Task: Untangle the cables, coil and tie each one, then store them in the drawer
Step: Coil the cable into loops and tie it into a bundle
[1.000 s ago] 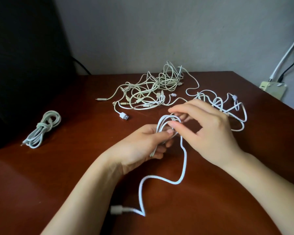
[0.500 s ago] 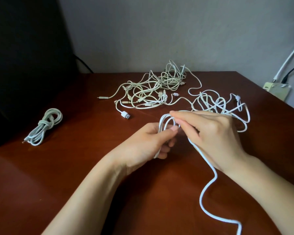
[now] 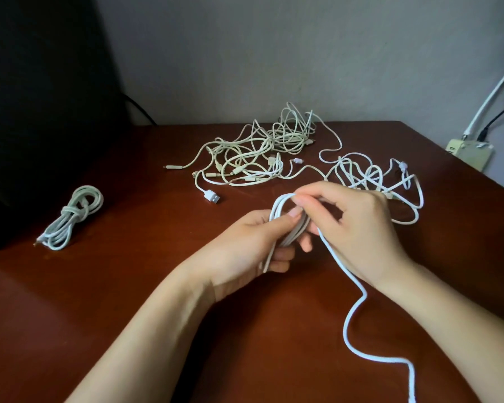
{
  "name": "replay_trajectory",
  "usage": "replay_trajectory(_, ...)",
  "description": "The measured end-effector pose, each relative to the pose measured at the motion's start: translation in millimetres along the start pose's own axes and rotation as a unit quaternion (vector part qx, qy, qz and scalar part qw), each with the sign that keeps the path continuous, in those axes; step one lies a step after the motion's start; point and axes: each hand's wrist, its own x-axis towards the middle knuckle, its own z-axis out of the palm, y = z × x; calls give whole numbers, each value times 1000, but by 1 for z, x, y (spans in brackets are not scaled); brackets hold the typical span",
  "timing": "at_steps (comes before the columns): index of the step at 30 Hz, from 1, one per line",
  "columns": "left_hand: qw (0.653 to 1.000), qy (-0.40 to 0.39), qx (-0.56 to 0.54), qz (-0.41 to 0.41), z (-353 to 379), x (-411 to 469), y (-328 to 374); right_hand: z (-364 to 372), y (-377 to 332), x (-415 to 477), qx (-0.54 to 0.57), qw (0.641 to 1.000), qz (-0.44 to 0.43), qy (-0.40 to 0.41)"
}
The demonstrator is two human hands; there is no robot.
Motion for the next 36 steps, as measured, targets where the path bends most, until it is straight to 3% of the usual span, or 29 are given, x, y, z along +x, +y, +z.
replay_trajectory(5, 999, -26, 9, -39, 0, -3, 5, -3, 0, 0, 15, 1000, -18, 4)
replay_trajectory(15, 999, -1, 18, -43, 3, -4, 1, 1, 3, -1, -56, 996, -64, 23)
replay_trajectory(21, 999, 6, 25, -34, 1, -1, -2, 0, 3, 3, 110, 984, 110, -88)
replay_trajectory(27, 999, -14, -27, 16, -5, -2, 2, -2, 2, 2, 165, 957, 170, -168)
replay_trajectory(31, 992, 54, -82, 78, -17, -2, 9, -2, -7, 5, 282, 912, 233, -187)
replay_trajectory(36, 975, 131, -133, 120, -27, -3, 15, -9, -18, 8, 350, 875, 251, -220)
